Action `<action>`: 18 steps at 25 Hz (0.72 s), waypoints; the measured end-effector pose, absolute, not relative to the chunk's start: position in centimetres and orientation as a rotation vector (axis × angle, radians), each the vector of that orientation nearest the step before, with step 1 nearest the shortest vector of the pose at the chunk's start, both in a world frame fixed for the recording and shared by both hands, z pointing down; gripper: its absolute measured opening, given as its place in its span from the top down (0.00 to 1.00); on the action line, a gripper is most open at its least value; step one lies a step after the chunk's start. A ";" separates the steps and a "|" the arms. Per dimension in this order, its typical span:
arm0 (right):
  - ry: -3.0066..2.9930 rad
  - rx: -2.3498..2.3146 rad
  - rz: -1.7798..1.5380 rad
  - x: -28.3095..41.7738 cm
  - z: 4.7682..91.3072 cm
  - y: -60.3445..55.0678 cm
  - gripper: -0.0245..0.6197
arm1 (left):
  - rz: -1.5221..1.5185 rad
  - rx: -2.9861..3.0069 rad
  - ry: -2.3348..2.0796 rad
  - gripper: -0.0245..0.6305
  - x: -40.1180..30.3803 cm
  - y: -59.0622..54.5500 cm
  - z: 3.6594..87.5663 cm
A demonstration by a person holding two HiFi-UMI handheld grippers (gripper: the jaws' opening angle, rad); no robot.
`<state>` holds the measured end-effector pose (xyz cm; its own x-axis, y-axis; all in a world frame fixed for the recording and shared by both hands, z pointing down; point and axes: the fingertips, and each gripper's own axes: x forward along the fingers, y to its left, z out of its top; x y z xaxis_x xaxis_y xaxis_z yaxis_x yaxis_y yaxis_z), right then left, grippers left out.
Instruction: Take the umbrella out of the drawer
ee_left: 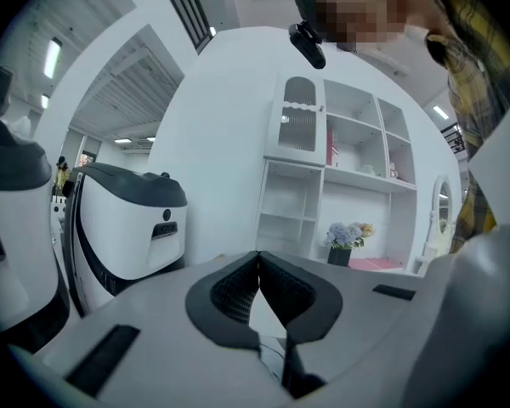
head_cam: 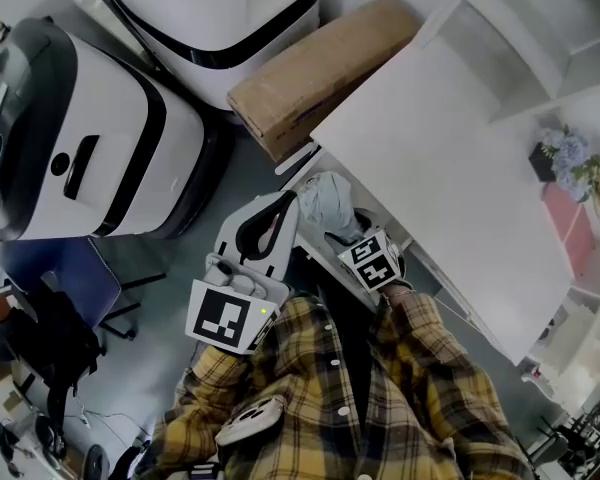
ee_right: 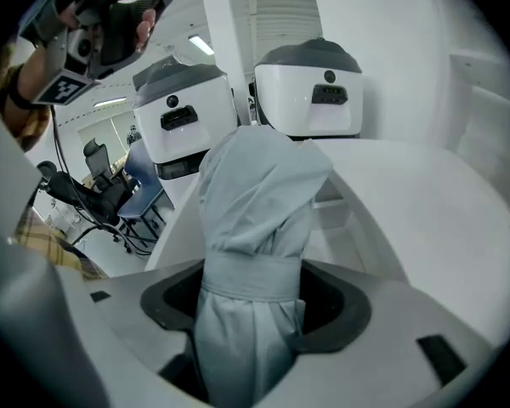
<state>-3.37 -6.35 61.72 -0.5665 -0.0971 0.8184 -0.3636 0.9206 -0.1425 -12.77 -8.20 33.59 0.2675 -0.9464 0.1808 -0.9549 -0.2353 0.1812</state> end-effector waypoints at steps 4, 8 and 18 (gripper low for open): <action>-2.213 0.346 0.363 -3.6 58.9 -6.5 0.48 | 0.039 2.319 -1.756 0.93 -12.1 -8.5 32.3; -2.285 0.388 0.396 -3.5 55.5 -7.1 0.48 | 0.024 2.352 -1.751 0.93 -11.5 -9.0 31.1; -2.482 0.538 0.443 -1.8 45.8 -9.6 0.48 | 0.008 2.435 -1.692 0.93 -9.3 -10.4 28.9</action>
